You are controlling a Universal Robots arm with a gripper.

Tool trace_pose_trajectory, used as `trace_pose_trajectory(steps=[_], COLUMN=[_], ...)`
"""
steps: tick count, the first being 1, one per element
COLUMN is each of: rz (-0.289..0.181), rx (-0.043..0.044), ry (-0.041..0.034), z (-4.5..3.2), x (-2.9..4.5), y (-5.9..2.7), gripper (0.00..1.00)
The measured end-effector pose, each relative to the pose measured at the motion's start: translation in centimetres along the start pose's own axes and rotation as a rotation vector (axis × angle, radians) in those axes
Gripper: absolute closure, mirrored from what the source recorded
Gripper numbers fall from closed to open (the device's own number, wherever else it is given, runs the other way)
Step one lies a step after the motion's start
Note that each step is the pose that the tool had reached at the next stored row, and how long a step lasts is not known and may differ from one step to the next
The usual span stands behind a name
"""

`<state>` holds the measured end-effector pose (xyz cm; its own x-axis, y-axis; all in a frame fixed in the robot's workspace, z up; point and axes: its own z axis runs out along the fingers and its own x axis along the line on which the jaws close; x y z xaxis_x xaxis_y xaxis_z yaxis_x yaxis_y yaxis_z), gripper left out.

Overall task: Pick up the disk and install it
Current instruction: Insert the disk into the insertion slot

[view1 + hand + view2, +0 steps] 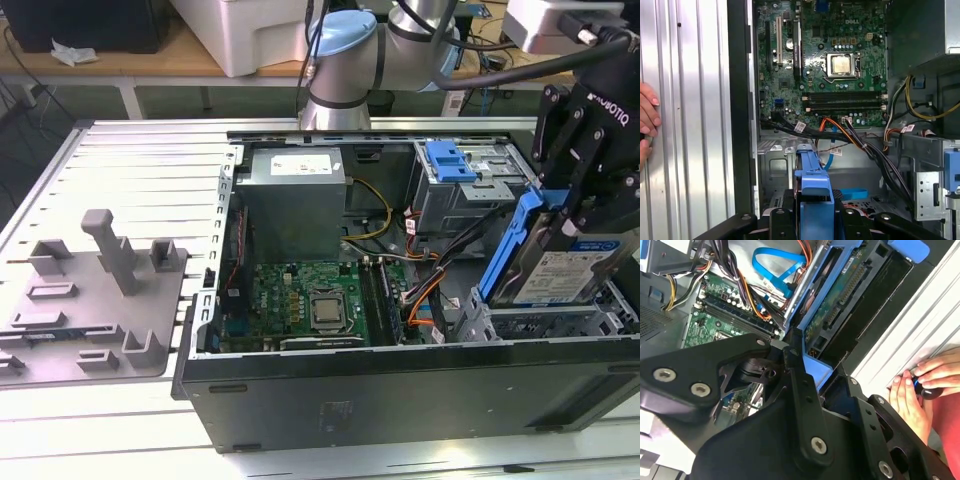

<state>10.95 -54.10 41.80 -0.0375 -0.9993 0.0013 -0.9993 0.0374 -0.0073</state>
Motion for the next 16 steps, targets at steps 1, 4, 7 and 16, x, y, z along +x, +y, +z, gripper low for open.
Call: trace_pose_trajectory(steps=[1, 4, 7, 16], rz=[0.000, 0.000, 0.000, 0.000], rx=[0.0000, -0.0001, -0.0001, -0.0002], ry=[-0.0007, -0.0019, -0.0026, -0.0053], z=[0.24, 0.68, 1.03, 2.13], x=[0.00, 0.00, 0.00, 0.00], y=[0.00, 0.01, 0.01, 0.02], gripper=[0.64, 0.64, 0.64, 0.64])
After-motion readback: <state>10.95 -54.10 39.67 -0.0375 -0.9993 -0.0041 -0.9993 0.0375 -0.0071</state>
